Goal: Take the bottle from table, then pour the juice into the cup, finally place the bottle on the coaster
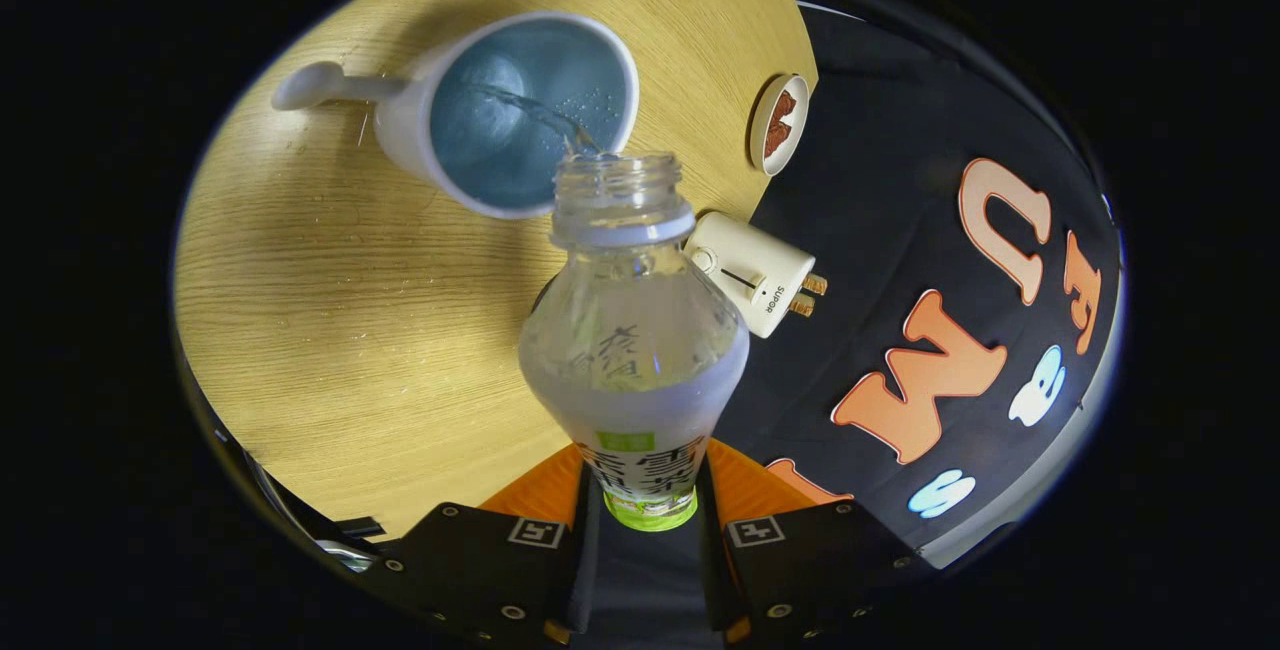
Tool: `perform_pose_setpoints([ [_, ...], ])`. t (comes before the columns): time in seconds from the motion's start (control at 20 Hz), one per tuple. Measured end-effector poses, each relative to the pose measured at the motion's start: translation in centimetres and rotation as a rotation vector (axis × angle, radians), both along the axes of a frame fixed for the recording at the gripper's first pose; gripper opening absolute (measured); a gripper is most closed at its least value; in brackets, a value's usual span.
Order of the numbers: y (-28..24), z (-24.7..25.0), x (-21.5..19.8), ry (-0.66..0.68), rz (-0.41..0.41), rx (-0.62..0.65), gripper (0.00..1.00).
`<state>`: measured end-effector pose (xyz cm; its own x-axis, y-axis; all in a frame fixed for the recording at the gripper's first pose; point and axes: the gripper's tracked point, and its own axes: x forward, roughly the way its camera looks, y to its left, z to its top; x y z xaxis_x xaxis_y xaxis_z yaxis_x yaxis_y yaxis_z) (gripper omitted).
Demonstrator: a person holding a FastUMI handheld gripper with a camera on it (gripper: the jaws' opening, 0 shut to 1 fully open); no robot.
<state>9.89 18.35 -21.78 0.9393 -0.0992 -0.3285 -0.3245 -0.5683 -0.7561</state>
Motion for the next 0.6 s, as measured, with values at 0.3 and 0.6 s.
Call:
perform_pose_setpoints([
  [0.3, -0.1, 0.0, 0.1, 0.014, 0.004, -0.035, 0.44],
  [0.6, -0.1, 0.5, 0.8, 0.006, 0.004, -0.053, 0.44],
])
